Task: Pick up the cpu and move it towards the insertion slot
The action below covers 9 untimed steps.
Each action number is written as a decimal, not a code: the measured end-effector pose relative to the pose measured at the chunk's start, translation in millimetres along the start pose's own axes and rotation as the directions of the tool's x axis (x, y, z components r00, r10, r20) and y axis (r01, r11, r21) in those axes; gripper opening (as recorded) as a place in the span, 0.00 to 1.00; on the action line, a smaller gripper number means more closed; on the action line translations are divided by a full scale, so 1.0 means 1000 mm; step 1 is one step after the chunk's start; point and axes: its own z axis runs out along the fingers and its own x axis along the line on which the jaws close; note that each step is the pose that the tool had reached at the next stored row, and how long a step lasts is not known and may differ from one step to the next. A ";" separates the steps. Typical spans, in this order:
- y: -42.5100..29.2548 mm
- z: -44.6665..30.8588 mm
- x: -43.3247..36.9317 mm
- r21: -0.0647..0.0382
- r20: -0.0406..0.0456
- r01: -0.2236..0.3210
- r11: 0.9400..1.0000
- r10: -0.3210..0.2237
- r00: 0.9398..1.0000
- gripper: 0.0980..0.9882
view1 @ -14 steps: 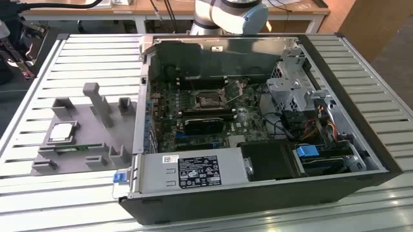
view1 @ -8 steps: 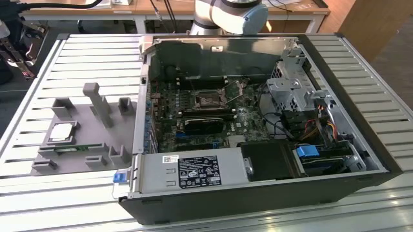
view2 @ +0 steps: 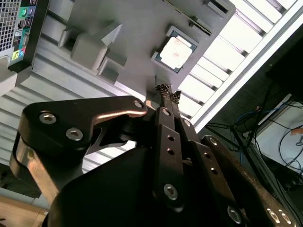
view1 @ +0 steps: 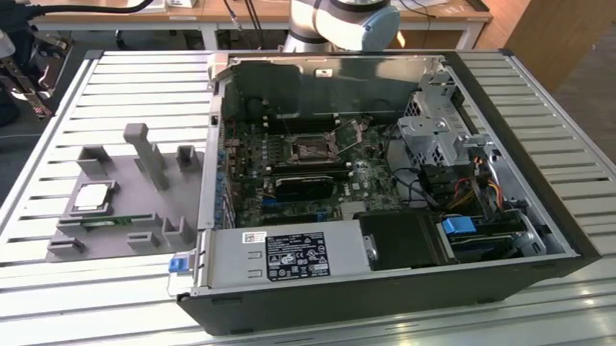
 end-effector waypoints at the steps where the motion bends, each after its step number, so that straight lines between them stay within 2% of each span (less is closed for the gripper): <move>1: -0.0001 0.0015 0.0000 0.000 0.000 0.000 1.000 0.000 1.000 0.00; 9: -0.0005 0.0156 0.0011 0.002 0.000 0.000 1.000 0.000 1.000 0.00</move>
